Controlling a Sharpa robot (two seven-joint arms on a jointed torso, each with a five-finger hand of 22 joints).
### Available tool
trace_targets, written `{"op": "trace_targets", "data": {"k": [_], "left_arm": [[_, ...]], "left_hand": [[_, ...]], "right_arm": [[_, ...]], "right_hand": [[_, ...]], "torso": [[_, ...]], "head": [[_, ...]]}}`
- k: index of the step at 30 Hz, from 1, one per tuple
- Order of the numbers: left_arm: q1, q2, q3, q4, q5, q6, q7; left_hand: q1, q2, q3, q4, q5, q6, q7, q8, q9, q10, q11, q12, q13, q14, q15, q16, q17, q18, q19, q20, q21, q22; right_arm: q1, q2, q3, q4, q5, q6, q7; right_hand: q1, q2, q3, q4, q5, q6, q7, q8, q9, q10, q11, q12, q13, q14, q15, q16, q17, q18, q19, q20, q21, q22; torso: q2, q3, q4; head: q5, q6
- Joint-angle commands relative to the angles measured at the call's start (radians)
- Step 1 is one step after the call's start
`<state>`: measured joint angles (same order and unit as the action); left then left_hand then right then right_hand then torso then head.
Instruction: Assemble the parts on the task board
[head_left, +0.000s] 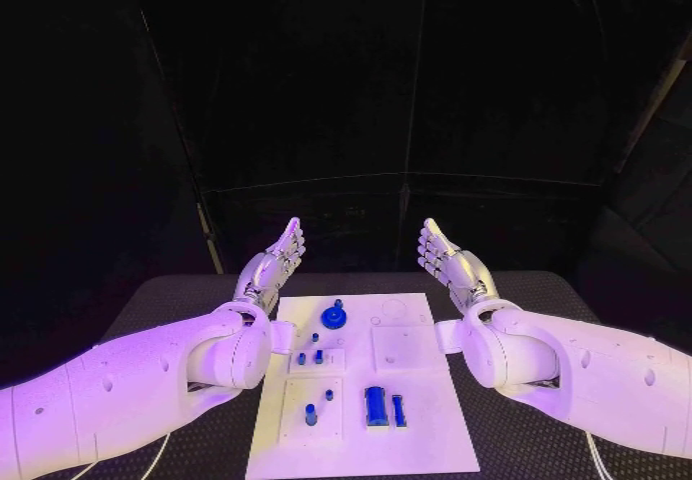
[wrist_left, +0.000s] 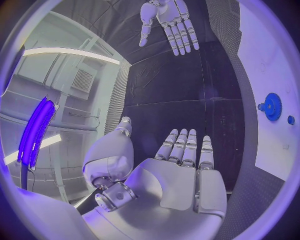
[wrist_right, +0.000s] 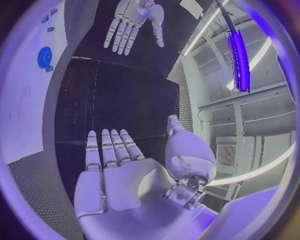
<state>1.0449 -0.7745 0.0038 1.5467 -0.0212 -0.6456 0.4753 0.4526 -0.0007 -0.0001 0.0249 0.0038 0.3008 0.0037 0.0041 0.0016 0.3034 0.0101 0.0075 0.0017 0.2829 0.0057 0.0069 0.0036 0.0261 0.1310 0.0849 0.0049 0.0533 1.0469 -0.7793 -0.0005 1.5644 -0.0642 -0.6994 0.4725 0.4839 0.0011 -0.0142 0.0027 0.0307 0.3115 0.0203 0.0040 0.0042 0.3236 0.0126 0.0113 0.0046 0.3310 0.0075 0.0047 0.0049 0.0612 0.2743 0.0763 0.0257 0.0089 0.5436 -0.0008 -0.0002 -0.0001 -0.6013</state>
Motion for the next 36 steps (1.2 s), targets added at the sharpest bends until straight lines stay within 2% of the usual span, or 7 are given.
{"op": "trace_targets", "data": {"k": [1,7,26,27,28,30,36], "left_arm": [[0.005,-0.005,-0.003,0.021,0.021,-0.121,0.044],[0.005,-0.006,-0.004,0.023,0.021,-0.124,0.045],[0.005,-0.006,-0.004,0.023,0.021,-0.124,0.045],[0.005,-0.006,-0.004,0.023,0.021,-0.124,0.045],[0.005,-0.006,-0.004,0.023,0.021,-0.124,0.045],[0.005,-0.006,-0.004,0.023,0.021,-0.124,0.045],[0.005,-0.006,-0.004,0.023,0.021,-0.124,0.045]], "left_hand": [[-0.145,0.001,0.000,-0.025,-0.004,-0.097,-0.004,-0.004,-0.002,-0.097,-0.010,-0.007,-0.002,-0.090,-0.006,-0.007,-0.004,-0.026,-0.043,-0.085,-0.005,-0.053],[-0.213,0.001,0.000,-0.025,-0.004,-0.141,-0.004,-0.004,-0.002,-0.143,-0.010,-0.007,-0.002,-0.133,-0.006,-0.007,-0.004,-0.026,-0.131,-0.085,-0.005,-0.053],[-0.342,0.001,0.000,-0.025,-0.004,-0.226,-0.004,-0.004,-0.002,-0.228,-0.010,-0.007,-0.002,-0.211,-0.006,-0.007,-0.004,-0.026,-0.131,-0.085,-0.005,-0.053],[-0.358,0.001,0.000,-0.025,-0.004,-0.301,-0.004,-0.004,-0.002,-0.303,-0.010,-0.007,-0.002,-0.283,-0.006,-0.007,-0.004,-0.026,-0.131,-0.085,-0.005,-0.053],[-0.371,0.001,0.000,-0.025,-0.004,-0.301,-0.004,-0.004,-0.002,-0.303,-0.010,-0.007,-0.002,-0.283,-0.006,-0.007,-0.004,-0.026,-0.131,-0.085,-0.005,-0.053],[-0.453,0.001,0.000,-0.025,-0.004,-0.301,-0.004,-0.004,-0.002,-0.303,-0.010,-0.007,-0.002,-0.283,-0.006,-0.007,-0.004,-0.026,-0.131,-0.085,-0.005,-0.053],[-0.453,0.001,0.000,-0.025,-0.004,-0.301,-0.004,-0.004,-0.002,-0.303,-0.010,-0.007,-0.002,-0.283,-0.006,-0.007,-0.004,-0.026,-0.131,-0.085,-0.005,-0.053]], "right_arm": [[0.003,-0.001,0.000,0.006,0.064,-0.071,0.048],[0.003,-0.001,0.000,0.006,0.064,-0.071,0.048],[0.003,-0.001,0.000,0.006,0.064,-0.071,0.048],[0.003,-0.001,0.000,0.006,0.064,-0.071,0.048],[0.003,-0.001,0.000,0.006,0.064,-0.071,0.048],[0.003,-0.001,0.000,0.006,0.064,-0.071,0.048],[0.003,-0.001,0.000,0.006,0.064,-0.071,0.048]], "right_hand": [[-0.156,-0.001,0.014,-0.003,-0.031,-0.100,-0.020,-0.004,-0.004,-0.104,-0.013,-0.011,-0.005,-0.107,-0.007,-0.005,-0.005,-0.061,-0.088,-0.076,-0.026,-0.009],[-0.227,-0.001,0.014,-0.003,-0.031,-0.146,-0.020,-0.004,-0.004,-0.153,-0.013,-0.011,-0.005,-0.156,-0.007,-0.005,-0.005,-0.061,-0.127,-0.076,-0.026,-0.009],[-0.365,-0.001,0.014,-0.003,-0.031,-0.232,-0.020,-0.004,-0.004,-0.242,-0.013,-0.011,-0.005,-0.249,-0.007,-0.005,-0.005,-0.061,-0.204,-0.076,-0.026,-0.009],[-0.372,-0.001,0.014,-0.003,-0.031,-0.239,-0.020,-0.004,-0.004,-0.248,-0.013,-0.011,-0.005,-0.253,-0.007,-0.005,-0.005,-0.061,-0.274,-0.076,-0.026,-0.009],[-0.389,-0.001,0.014,-0.003,-0.031,-0.312,-0.020,-0.004,-0.004,-0.324,-0.013,-0.011,-0.005,-0.331,-0.007,-0.005,-0.005,-0.061,-0.274,-0.076,-0.026,-0.009],[-0.484,-0.001,0.014,-0.003,-0.031,-0.312,-0.020,-0.004,-0.004,-0.324,-0.013,-0.011,-0.005,-0.331,-0.007,-0.005,-0.005,-0.061,-0.274,-0.076,-0.026,-0.009],[-0.484,-0.001,0.014,-0.003,-0.031,-0.312,-0.020,-0.004,-0.004,-0.324,-0.013,-0.011,-0.005,-0.331,-0.007,-0.005,-0.005,-0.061,-0.274,-0.076,-0.026,-0.009]], "torso": [[0.001,0.0008,0.0002],[0.001,0.0008,0.0002],[0.001,0.0008,0.0002],[0.001,0.0008,0.0002],[0.001,0.0008,0.0002],[0.001,0.0008,0.0002],[0.001,0.0008,0.0002]], "head": [[0.000,0.001],[0.000,0.001],[0.000,0.001],[0.000,0.001],[0.000,0.001],[0.000,0.001],[0.000,0.001]]}}
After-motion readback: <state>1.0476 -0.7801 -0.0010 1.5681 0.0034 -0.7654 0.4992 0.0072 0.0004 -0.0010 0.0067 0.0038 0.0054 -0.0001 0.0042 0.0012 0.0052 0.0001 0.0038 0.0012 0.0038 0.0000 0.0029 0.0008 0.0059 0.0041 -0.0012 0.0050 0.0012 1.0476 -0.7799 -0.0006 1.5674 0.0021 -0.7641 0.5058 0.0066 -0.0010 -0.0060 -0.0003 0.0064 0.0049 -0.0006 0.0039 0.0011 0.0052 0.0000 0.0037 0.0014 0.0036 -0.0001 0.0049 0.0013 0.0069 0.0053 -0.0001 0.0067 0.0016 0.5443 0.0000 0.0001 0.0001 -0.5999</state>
